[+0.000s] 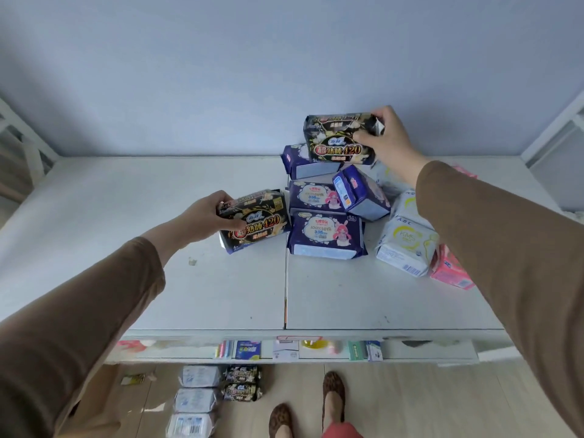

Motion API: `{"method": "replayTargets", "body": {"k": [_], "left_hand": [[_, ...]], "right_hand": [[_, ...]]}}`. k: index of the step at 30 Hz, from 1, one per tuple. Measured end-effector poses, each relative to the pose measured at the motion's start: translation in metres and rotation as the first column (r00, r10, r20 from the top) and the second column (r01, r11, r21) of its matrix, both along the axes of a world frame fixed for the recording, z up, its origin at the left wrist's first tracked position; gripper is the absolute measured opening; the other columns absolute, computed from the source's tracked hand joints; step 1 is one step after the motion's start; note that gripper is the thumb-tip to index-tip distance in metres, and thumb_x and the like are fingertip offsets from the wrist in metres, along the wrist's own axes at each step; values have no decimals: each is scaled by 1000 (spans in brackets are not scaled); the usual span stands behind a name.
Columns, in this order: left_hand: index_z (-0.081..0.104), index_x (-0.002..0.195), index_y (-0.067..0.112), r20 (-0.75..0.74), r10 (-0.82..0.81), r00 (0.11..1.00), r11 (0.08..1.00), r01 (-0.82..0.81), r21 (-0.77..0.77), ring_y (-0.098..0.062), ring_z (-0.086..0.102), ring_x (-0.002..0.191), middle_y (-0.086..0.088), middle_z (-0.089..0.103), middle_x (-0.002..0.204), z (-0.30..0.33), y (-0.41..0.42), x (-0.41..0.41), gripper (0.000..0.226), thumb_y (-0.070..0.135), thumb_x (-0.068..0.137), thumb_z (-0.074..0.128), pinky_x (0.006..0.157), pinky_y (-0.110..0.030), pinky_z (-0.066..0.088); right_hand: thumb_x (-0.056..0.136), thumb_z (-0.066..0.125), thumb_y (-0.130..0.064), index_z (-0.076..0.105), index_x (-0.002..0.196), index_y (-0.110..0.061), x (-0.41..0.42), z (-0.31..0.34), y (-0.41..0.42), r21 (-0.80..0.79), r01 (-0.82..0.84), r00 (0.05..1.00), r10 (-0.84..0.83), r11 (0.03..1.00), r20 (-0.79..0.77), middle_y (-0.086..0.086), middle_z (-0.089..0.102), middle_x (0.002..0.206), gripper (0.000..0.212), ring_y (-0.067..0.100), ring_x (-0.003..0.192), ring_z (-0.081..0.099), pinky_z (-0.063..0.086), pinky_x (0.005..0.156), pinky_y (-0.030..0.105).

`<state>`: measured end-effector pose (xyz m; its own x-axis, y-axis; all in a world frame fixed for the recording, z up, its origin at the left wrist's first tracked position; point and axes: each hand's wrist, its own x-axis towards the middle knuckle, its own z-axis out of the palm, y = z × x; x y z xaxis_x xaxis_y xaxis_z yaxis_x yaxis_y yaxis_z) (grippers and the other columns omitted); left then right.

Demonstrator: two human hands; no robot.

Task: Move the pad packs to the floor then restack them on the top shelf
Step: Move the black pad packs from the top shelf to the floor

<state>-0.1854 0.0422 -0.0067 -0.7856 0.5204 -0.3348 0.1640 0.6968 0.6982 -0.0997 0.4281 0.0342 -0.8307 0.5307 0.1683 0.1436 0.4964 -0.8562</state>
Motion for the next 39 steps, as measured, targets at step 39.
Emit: {"method": "replayTargets", "body": {"k": [39], "left_hand": [[62, 112, 27, 7, -167, 986, 951, 162, -264, -21, 64, 88, 0, 69, 101, -195, -295, 271, 49, 31, 70, 87, 75, -34, 54]], "right_hand": [[79, 79, 0, 63, 122, -19, 426, -274, -385, -610, 148, 858, 205, 779, 471, 1, 73, 116, 50, 11, 97, 71, 56, 75, 22]]}}
